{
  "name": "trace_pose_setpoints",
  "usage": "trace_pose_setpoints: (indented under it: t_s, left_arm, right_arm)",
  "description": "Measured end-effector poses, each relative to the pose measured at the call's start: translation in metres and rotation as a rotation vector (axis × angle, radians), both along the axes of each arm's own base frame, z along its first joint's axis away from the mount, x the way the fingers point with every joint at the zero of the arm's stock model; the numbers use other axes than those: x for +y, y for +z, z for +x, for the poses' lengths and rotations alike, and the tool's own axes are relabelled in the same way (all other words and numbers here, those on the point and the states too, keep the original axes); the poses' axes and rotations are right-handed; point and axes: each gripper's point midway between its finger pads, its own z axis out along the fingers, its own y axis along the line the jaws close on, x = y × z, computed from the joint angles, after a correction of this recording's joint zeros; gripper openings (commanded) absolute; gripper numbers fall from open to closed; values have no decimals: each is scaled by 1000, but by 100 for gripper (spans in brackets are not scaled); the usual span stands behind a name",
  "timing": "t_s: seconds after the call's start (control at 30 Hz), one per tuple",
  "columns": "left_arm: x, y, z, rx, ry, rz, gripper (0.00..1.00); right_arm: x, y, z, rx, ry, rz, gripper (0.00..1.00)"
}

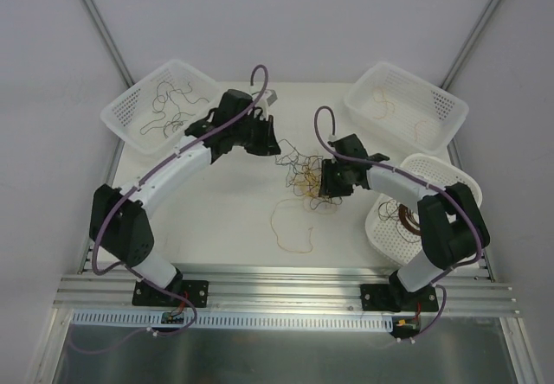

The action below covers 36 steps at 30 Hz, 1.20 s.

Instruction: Untangle the cables

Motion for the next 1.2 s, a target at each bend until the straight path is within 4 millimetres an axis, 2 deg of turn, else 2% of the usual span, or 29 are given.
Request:
trace_pose_setpoints:
  t_s: [0.17, 0.2, 0.3, 0.4, 0.6, 0.63, 0.67, 0.73, 0.77, 0.83, 0.87, 0.97, 1.03, 1.13, 1.2]
  left_arm:
    - [53, 35, 16, -5, 136, -66, 0]
    - [66, 41, 19, 2, 174, -78, 0]
    - [105, 55, 27, 18, 284, -97, 0]
    - [138, 76, 34, 8, 371, -111, 0]
    - [174, 115, 32, -64, 461, -82, 0]
    - [177, 119, 30, -77, 463, -74, 0]
    - [178, 123, 28, -89, 458, -68, 0]
    - [177, 125, 23, -91, 443, -66, 0]
    - [175, 125, 21, -85, 432, -67, 0]
    - [168, 120, 18, -62, 402, -65, 0]
    - [160, 118, 17, -54, 375, -59, 0]
    - [121, 114, 14, -34, 266, -46, 0]
    - [90, 117, 14, -30, 183, -52, 0]
    - [46, 132, 12, -46, 74, -77, 0]
    - [24, 151, 9, -79, 16, -107, 0]
  right_arm:
    - [-4, 0, 8, -15, -22, 9, 23]
    - [-6, -1, 9, -15, -28, 8, 15]
    - [-14, -6, 9, -5, -47, 3, 1]
    - [-21, -9, 8, 7, -68, -3, 1]
    - [-29, -11, 10, 14, -91, -8, 1]
    - [-30, -11, 9, 18, -92, -10, 4]
    - [-31, -10, 8, 23, -91, -11, 10]
    - [-30, -8, 7, 23, -84, -5, 18]
    - [-29, -5, 7, 20, -78, 3, 28]
    - [-25, 3, 9, 6, -70, 26, 37]
    - [-22, 9, 11, -7, -66, 41, 46]
    - [-13, 28, 17, -57, -52, 100, 61]
    - [-7, 43, 20, -97, -42, 143, 66]
    - [2, 66, 23, -164, -20, 200, 75]
    - [6, 80, 23, -203, -5, 226, 80]
